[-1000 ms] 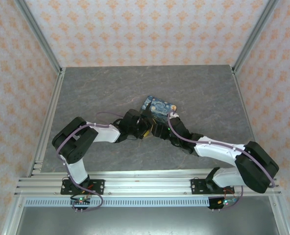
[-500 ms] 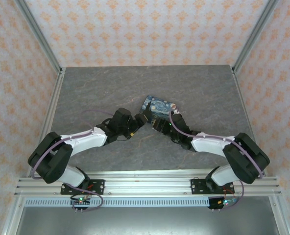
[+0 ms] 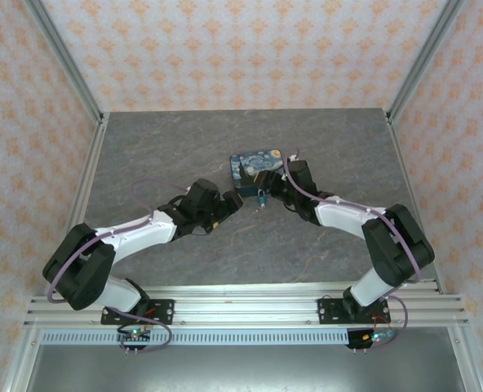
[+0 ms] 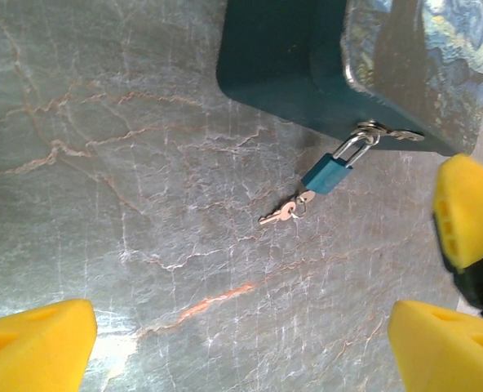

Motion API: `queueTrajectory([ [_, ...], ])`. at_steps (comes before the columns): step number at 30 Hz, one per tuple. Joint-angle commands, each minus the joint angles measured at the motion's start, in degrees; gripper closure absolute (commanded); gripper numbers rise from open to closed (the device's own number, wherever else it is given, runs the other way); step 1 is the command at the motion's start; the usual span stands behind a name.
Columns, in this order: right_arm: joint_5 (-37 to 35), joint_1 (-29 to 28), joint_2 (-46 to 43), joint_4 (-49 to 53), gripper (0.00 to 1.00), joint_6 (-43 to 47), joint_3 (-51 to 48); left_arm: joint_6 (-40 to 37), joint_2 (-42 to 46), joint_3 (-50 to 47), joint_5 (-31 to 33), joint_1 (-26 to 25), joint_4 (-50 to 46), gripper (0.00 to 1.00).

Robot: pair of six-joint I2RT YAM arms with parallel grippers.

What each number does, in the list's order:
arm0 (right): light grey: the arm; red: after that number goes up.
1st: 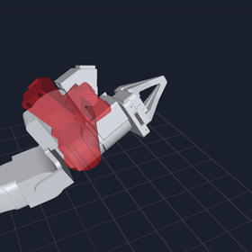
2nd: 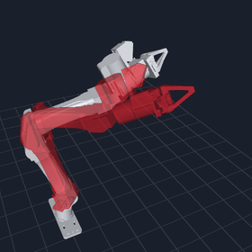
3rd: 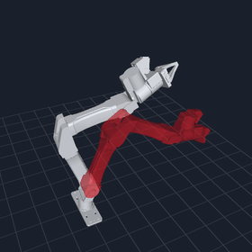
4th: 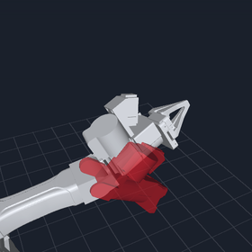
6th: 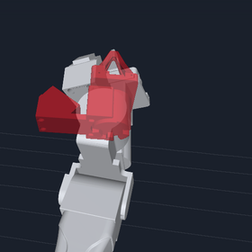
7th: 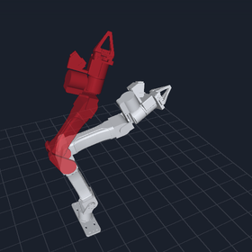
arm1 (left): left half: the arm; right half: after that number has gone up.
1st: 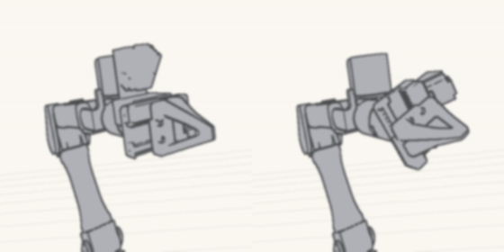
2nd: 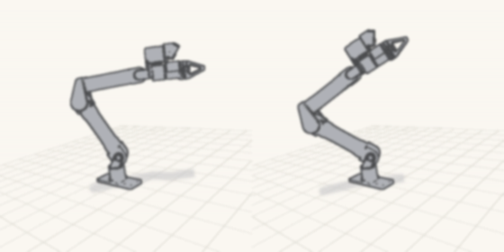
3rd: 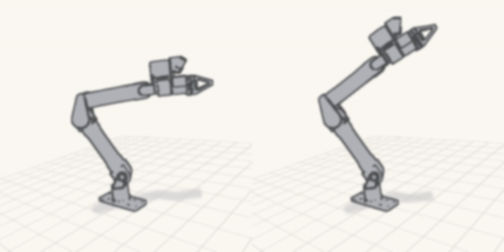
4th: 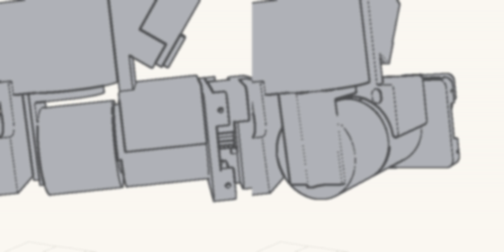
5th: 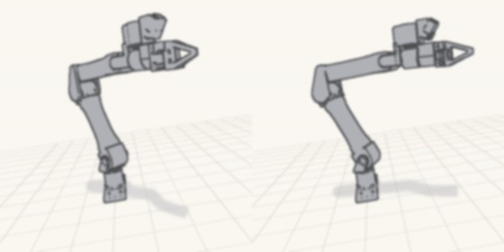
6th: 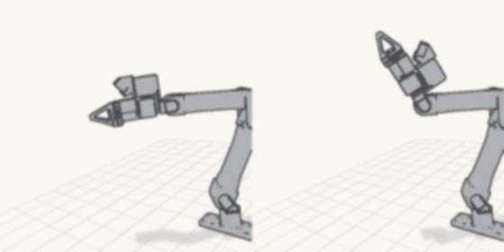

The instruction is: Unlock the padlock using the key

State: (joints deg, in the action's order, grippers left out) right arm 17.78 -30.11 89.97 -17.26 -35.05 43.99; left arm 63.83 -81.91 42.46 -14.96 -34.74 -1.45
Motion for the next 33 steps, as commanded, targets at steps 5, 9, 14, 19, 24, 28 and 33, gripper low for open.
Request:
queueTrajectory([
  [5, 1.31, -0.04, -2.20, -5.20, 0.35, 1.08, -9.63, -6.17, -2.12, 6.20, 3.93, 0.46, -6.37, 0.06],
  [9, 1.80, -0.04, -1.17, -6.43, 0.38, 2.43, -10.94, -9.64, -4.33, 10.52, 5.37, 1.05, -10.15, 0.05],
  [14, 1.62, -0.04, 0.98, -5.64, 0.40, 4.23, -9.83, -11.35, -6.27, 13.25, 4.95, 2.17, -11.22, 0.04],
  [19, 3.09, -0.05, 4.18, -5.58, 0.43, 4.49, -7.00, -10.47, -7.02, 13.26, 4.46, 2.22, -10.17, 0.05],
  [24, 4.17, -0.09, 6.56, -5.25, 0.45, 4.69, -4.69, -9.95, -7.21, 13.00, 4.03, 2.22, -9.67, 0.05],
  [28, 5.17, -0.06, 8.09, -4.65, 0.48, 4.81, -3.32, -9.65, -7.28, 12.87, 3.97, 2.22, -9.32, 0.05],
  [33, 3.68, -0.13, 8.65, -2.10, 0.54, 5.60, -2.67, -9.17, -7.50, 12.89, 3.44, 2.22, -8.58, 0.05],
])
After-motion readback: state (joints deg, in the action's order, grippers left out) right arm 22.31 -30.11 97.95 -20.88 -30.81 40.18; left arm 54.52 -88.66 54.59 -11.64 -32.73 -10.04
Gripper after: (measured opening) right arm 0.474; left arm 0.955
